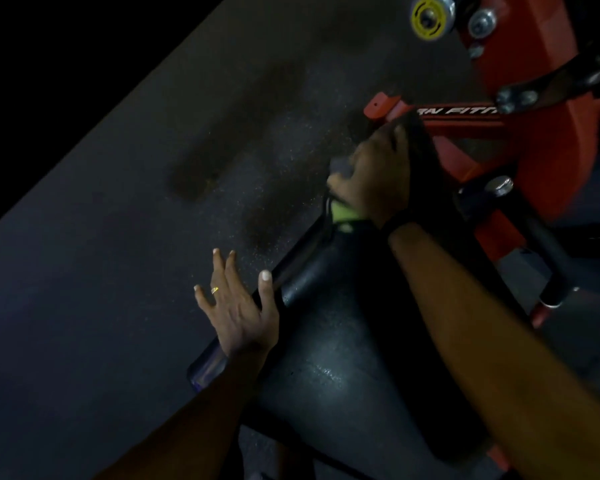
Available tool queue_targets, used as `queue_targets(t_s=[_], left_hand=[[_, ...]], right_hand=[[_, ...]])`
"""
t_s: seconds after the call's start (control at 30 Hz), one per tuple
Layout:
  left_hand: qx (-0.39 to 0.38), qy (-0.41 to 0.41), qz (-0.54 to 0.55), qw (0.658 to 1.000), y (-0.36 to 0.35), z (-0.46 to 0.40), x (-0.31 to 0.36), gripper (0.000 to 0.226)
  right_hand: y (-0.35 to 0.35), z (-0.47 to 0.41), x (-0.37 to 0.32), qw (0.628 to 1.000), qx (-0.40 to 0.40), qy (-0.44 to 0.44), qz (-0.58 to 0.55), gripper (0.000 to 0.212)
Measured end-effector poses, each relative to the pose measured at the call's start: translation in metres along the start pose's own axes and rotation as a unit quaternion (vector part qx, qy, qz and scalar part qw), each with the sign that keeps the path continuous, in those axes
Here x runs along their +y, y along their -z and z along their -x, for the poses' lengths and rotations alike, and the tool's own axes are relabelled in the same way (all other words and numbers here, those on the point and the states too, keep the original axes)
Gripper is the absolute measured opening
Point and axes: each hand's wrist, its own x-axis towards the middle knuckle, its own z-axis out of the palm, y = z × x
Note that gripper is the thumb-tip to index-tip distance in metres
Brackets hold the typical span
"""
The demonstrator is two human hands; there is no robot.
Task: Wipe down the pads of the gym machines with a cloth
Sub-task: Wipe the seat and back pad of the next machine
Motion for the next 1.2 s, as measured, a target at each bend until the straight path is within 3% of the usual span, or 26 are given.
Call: queue_targets(t_s=[0.07, 0.13, 0.2, 0.3, 0.37, 0.5, 0.67, 0.9, 1.0, 1.1, 1.2], left_hand=[[-0.002, 0.002, -0.004, 1.000, 0.000, -0.002, 0.000, 0.075], [-0.007, 0.007, -0.018, 1.000, -0.001, -0.002, -0.001, 0.074], [-0.006, 0.003, -0.018, 1.000, -0.001, -0.002, 0.001, 0.075], [-0.008, 0.000, -0.016, 1.000, -0.001, -0.002, 0.001, 0.077], [-0.011, -0.002, -0.010, 1.000, -0.001, -0.002, 0.001, 0.079], [-0.012, -0.002, 0.007, 1.000, -0.003, -0.004, -0.001, 0.080], [-0.010, -0.001, 0.017, 1.000, -0.004, -0.005, 0.000, 0.083], [0.000, -0.005, 0.072, 0.997, -0.002, -0.006, -0.002, 0.087], [0.029, -0.012, 0.172, 0.985, 0.002, -0.001, -0.003, 0.087], [0.068, -0.001, 0.303, 0.950, 0.014, 0.009, -0.013, 0.081], [0.100, -0.004, 0.347, 0.932, 0.035, 0.013, -0.035, 0.069]], right_hand=[[-0.012, 0.051, -0.036, 0.993, 0.031, 0.100, -0.048, 0.039], [-0.028, 0.092, -0.057, 0.978, -0.005, 0.196, -0.071, 0.042], [-0.028, 0.074, -0.045, 0.972, -0.021, 0.227, -0.060, 0.044], [-0.013, 0.001, 0.001, 0.991, 0.010, 0.135, -0.013, 0.047], [0.004, -0.040, 0.028, 0.996, -0.032, 0.039, 0.074, 0.054], [0.003, -0.062, 0.037, 0.994, -0.051, 0.006, 0.099, 0.073], [0.000, -0.049, 0.014, 0.993, -0.047, 0.036, 0.104, 0.065], [-0.026, 0.024, -0.086, 0.974, -0.156, 0.108, 0.122, 0.056], [-0.035, 0.056, -0.114, 0.972, -0.147, 0.123, 0.134, 0.049], [-0.031, 0.084, -0.131, 0.974, -0.130, 0.146, 0.117, 0.043], [-0.033, 0.122, -0.159, 0.970, -0.127, 0.181, 0.098, 0.046]])
